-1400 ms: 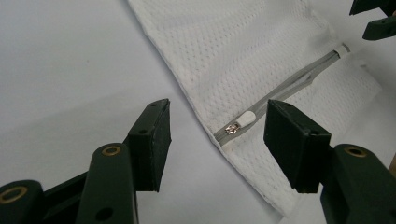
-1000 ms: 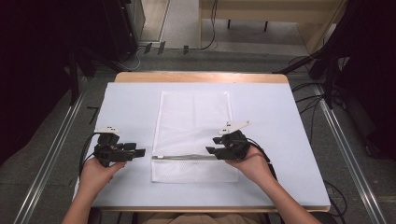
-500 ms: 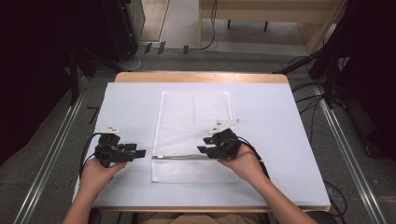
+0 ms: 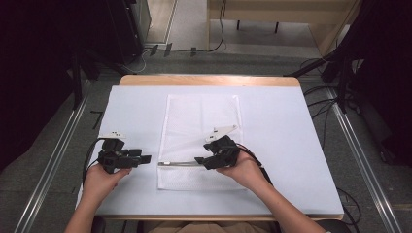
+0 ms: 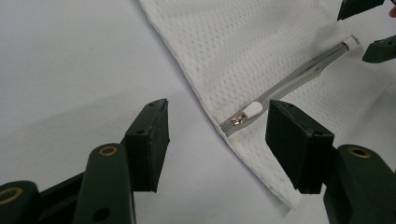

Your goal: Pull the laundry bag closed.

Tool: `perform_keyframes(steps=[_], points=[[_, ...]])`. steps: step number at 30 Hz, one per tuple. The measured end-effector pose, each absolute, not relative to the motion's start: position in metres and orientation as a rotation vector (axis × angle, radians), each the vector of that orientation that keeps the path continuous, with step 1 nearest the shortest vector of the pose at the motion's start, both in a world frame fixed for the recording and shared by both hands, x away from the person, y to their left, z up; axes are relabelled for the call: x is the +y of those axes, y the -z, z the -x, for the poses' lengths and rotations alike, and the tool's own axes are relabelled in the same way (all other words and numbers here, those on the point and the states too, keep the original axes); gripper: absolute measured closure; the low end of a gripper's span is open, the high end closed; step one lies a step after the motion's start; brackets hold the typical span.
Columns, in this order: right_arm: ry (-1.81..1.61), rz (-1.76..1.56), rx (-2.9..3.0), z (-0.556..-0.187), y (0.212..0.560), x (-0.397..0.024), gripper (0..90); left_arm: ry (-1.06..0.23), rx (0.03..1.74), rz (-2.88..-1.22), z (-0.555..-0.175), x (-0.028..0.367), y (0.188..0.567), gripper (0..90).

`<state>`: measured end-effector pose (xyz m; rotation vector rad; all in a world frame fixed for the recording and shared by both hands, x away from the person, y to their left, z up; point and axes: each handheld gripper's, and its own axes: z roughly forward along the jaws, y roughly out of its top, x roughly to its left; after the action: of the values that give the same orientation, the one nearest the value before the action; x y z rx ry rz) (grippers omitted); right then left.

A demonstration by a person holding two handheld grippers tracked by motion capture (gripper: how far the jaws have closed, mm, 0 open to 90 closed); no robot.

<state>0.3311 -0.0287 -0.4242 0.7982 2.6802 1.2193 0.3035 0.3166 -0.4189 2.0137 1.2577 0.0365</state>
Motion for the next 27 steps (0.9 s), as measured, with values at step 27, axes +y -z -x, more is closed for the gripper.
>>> perform_keyframes(steps=[27], points=[[-1.265,-0.722,2.73,-0.333,0.418,0.012,47.1,-0.043,1.24,-2.021,-0.31,0.315,0.419,39.8]])
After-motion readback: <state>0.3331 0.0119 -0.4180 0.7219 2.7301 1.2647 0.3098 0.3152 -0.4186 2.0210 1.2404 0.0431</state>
